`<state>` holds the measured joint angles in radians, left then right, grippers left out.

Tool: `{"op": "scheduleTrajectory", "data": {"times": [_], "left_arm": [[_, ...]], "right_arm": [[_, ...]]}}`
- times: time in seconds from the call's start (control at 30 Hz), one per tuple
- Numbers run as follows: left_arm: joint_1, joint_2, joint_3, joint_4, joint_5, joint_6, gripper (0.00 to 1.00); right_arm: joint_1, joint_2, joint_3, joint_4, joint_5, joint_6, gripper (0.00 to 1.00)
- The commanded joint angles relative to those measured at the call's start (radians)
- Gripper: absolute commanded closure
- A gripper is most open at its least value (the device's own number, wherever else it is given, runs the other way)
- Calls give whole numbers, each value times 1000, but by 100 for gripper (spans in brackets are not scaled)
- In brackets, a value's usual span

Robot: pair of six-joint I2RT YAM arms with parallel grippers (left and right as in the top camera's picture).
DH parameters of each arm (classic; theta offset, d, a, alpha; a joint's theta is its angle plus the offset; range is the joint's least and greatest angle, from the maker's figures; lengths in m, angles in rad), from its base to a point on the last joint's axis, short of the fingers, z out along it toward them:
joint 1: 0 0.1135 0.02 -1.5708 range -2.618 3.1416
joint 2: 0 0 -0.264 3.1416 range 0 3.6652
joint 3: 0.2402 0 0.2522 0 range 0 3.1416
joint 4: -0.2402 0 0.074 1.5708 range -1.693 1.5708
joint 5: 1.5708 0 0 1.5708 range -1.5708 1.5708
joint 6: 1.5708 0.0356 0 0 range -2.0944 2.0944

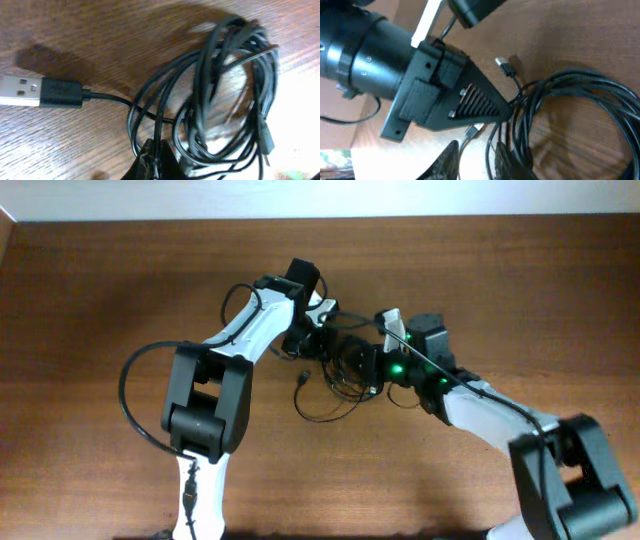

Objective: Untangle cables

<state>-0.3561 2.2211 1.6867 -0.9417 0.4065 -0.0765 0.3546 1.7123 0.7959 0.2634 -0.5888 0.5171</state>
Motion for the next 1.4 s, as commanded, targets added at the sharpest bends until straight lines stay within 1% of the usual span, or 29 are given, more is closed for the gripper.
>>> {"op": "scheduleTrajectory", "data": {"times": [0.0, 0.07, 0.1, 0.13, 0.2, 0.27, 0.33, 0.5, 0.67, 0.9, 1.0, 1.3, 1.37], "left_arm": [[6, 57, 16, -1, 55, -43, 99], [10, 57, 16, -1, 80, -40, 100], [17, 57, 16, -2, 115, -16, 100], [31, 57, 16, -2, 171, 3, 100], [51, 57, 16, -2, 230, 20, 100], [59, 57, 16, -4, 285, 39, 100], [59, 57, 16, -6, 290, 55, 100], [57, 57, 16, -1, 289, 55, 100], [57, 57, 16, -1, 286, 55, 100], [57, 57, 16, -2, 286, 55, 100], [57, 57, 16, -2, 286, 55, 100], [57, 57, 16, -2, 286, 55, 100], [57, 57, 16, -2, 286, 55, 100]], "right_arm": [[7, 88, 8, 97, 14, 43, 73], [7, 114, 8, 138, 15, 46, 67], [7, 123, 8, 142, 32, 46, 63], [5, 127, 8, 136, 68, 48, 62], [5, 127, 8, 131, 107, 68, 55], [5, 127, 8, 127, 116, 68, 54], [5, 128, 8, 89, 176, 68, 54], [18, 132, 7, 64, 183, 68, 54], [21, 195, 7, 95, 165, 68, 54], [67, 199, 7, 119, 166, 68, 55], [67, 199, 7, 119, 199, 68, 65], [44, 199, 7, 119, 197, 68, 65], [44, 199, 7, 119, 198, 68, 67]]}}
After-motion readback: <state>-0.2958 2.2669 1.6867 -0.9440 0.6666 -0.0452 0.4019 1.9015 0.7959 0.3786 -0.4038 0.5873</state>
